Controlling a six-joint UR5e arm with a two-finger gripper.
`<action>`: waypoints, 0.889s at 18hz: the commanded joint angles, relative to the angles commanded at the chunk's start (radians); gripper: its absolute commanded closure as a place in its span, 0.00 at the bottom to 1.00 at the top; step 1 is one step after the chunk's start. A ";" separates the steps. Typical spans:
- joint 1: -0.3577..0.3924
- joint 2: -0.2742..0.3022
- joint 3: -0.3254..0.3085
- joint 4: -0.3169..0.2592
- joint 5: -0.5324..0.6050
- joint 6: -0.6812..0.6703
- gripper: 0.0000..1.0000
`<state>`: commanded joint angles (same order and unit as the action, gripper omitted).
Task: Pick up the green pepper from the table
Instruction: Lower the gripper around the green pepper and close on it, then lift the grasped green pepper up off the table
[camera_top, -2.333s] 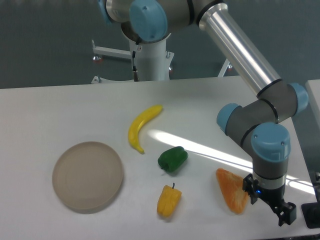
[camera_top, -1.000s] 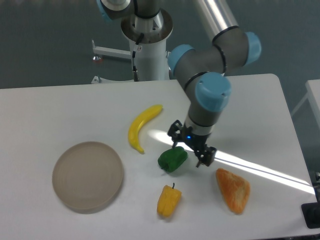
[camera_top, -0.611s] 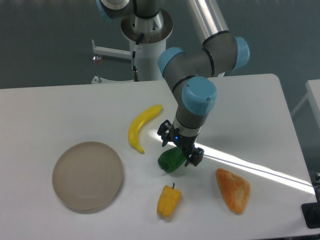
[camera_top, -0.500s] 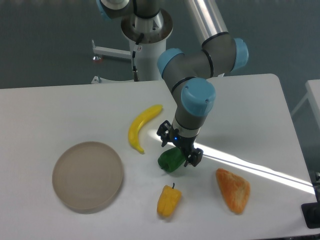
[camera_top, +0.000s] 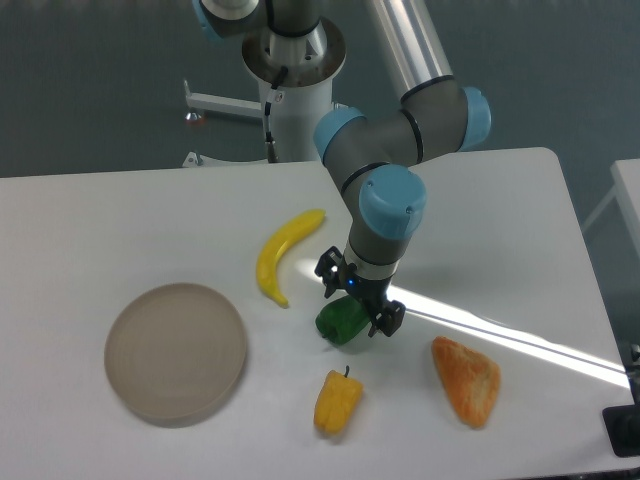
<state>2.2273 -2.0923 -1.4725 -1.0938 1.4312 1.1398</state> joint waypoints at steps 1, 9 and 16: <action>0.002 -0.002 -0.005 0.002 0.000 0.002 0.00; 0.002 -0.005 -0.022 0.002 0.002 -0.006 0.00; 0.000 -0.008 -0.019 0.011 -0.002 -0.012 0.59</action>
<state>2.2273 -2.1000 -1.4910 -1.0830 1.4297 1.1275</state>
